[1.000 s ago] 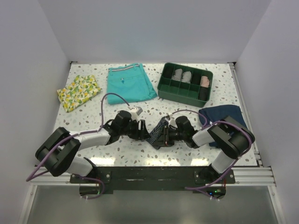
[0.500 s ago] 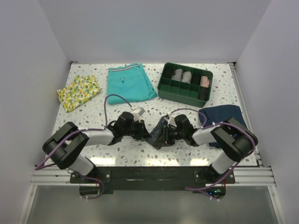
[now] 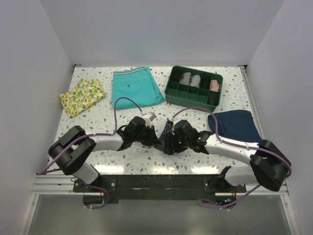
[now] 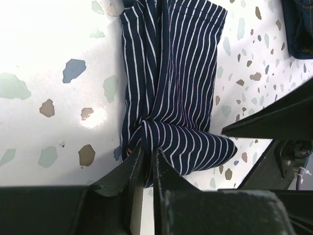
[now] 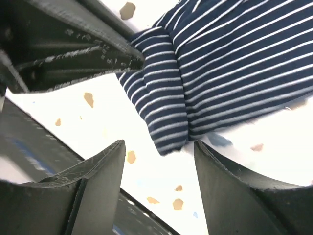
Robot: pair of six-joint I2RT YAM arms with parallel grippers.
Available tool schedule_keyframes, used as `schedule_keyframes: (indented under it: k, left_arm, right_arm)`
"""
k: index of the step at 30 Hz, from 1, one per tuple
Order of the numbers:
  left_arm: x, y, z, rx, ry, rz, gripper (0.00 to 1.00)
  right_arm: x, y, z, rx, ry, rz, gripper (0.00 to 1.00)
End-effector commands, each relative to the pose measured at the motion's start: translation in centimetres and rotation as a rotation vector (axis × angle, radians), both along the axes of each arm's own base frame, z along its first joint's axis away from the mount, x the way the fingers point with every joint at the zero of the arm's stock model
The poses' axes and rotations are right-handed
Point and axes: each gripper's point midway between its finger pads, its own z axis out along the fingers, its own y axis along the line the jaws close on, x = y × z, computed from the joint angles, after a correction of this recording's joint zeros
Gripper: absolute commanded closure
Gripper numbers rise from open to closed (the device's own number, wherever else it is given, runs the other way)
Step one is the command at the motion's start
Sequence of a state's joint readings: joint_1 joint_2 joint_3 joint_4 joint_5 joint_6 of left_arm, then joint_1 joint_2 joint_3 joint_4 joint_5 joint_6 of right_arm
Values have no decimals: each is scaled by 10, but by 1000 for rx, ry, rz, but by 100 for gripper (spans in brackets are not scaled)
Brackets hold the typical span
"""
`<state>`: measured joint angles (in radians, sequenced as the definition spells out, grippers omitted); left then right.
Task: Roll the underwear
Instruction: Roll the underwear to the center of the board.
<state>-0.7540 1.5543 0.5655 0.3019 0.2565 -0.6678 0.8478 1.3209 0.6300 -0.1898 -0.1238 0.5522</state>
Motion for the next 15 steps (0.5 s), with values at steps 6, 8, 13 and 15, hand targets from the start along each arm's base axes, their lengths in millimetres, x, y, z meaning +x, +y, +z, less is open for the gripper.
schedule_keyframes:
  k: [6, 8, 13, 15]
  left_arm:
    - [-2, 7, -20, 122, 10, -29, 90]
    - [-3, 6, -21, 132, 12, -40, 90]
    - [-1, 4, -20, 144, 25, -45, 90]
    - [-1, 4, -20, 144, 33, -45, 90]
  right_arm:
    - [21, -34, 34, -242, -286, 78, 37]
    - [21, -27, 42, -240, -323, 131, 37]
    - [16, -3, 52, -255, -364, 256, 37]
    - [11, 6, 47, -287, -371, 307, 37]
